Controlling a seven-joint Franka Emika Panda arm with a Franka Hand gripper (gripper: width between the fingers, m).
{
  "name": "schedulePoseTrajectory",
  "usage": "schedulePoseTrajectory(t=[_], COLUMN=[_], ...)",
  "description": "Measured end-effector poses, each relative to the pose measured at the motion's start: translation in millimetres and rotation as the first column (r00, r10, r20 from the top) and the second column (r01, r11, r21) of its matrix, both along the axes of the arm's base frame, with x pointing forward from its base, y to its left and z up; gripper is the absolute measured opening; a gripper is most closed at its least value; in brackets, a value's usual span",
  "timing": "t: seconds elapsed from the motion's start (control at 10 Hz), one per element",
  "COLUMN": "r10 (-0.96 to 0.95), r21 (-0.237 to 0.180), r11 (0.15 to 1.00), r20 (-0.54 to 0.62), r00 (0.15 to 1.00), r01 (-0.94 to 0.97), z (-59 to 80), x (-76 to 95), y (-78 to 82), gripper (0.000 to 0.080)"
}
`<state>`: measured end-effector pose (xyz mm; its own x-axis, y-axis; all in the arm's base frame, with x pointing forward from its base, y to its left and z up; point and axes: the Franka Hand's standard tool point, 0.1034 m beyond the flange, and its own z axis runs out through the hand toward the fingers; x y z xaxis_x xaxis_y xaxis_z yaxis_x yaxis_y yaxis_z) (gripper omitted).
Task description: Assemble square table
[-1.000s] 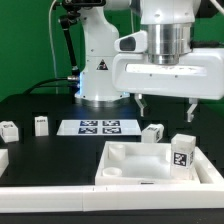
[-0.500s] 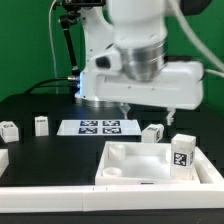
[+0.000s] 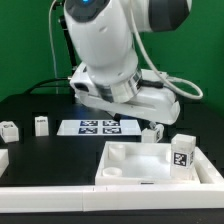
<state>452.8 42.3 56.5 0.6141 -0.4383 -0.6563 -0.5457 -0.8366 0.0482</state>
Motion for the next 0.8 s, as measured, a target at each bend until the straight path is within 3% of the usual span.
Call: schedulePoseTrajectory(t=[0.2,0.3,0.4,0.8], r10=[-0.058,-0.080,-0.085,-0.094], r21=[0.000,0.043,0.033,0.032], r11=[0.998,0.996,0.996,0.995], r20=[0.011,-0.023,-0.025,-0.017], r00=[0.998,0.996,0.996,0.995], r01=[0.058,0.081,0.086,0.095], z=[-14.8,-17.0,-18.1,-21.7], x=[-10.8,-24.9,-23.3,-23.8], y=[23.3,32.6,26.4,28.2], gripper=[0.0649,0.0649,0.0649,0.0649])
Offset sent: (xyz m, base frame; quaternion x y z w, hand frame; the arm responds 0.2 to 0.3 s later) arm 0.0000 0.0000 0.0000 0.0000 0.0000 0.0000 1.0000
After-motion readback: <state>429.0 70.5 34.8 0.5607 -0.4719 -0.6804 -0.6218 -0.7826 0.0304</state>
